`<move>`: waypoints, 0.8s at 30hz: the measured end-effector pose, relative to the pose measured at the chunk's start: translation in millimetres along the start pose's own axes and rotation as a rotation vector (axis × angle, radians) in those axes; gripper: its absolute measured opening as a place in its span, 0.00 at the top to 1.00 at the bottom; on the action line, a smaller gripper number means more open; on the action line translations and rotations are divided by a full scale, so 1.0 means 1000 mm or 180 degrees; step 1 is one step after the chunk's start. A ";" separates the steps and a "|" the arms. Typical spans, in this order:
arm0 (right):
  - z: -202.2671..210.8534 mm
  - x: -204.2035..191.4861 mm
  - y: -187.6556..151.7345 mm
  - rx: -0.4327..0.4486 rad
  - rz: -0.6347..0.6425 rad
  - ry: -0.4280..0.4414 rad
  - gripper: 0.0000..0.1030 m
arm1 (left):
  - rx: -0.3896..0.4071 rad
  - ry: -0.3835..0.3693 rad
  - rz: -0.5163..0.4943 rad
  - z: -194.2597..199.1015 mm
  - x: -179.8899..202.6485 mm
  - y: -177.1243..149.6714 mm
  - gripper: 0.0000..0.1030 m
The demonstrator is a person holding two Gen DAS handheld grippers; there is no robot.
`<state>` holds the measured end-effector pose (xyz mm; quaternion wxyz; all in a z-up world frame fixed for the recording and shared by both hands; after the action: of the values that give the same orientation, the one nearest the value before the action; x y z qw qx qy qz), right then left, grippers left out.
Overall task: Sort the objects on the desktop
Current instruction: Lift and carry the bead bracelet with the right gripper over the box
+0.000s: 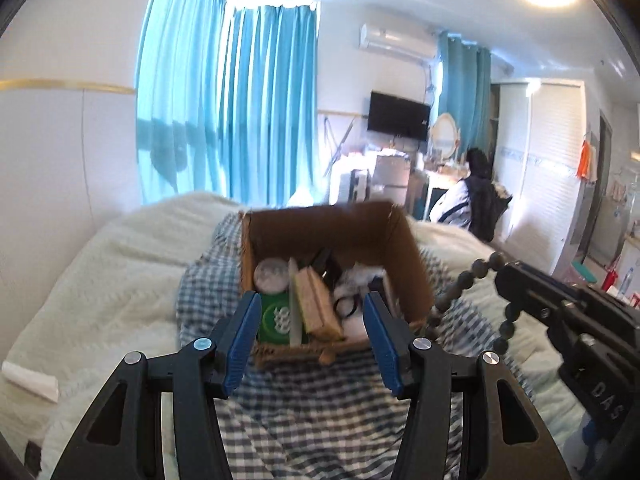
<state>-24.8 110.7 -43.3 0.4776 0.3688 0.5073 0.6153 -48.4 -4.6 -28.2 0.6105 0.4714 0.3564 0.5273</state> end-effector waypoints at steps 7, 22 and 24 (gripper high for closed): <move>-0.003 0.006 0.036 0.0165 0.0013 -0.0044 0.89 | 0.0191 -0.0032 -0.0081 0.001 0.007 0.044 0.47; -0.045 0.017 0.077 0.0299 0.0045 -0.0058 0.89 | 0.0375 0.0016 -0.0129 -0.038 -0.012 0.089 0.49; -0.055 0.018 0.077 0.0289 0.0052 -0.0055 0.89 | 0.0372 0.0024 -0.0133 -0.046 -0.013 0.091 0.50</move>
<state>-97.7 110.5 20.0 0.4597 0.3995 0.5275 0.5923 -121.6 -8.7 43.5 0.5914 0.4967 0.3986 0.4946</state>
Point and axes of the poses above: each gripper's, at about its wrist camera, not at the fingertips, and z roughly against the way its jaws point, x to its right, y to its top, the point moved 8 cm from there along -z, roughly the way its jaws point, and after that the axes turned 6 degrees about x, right-handed, at the moved point
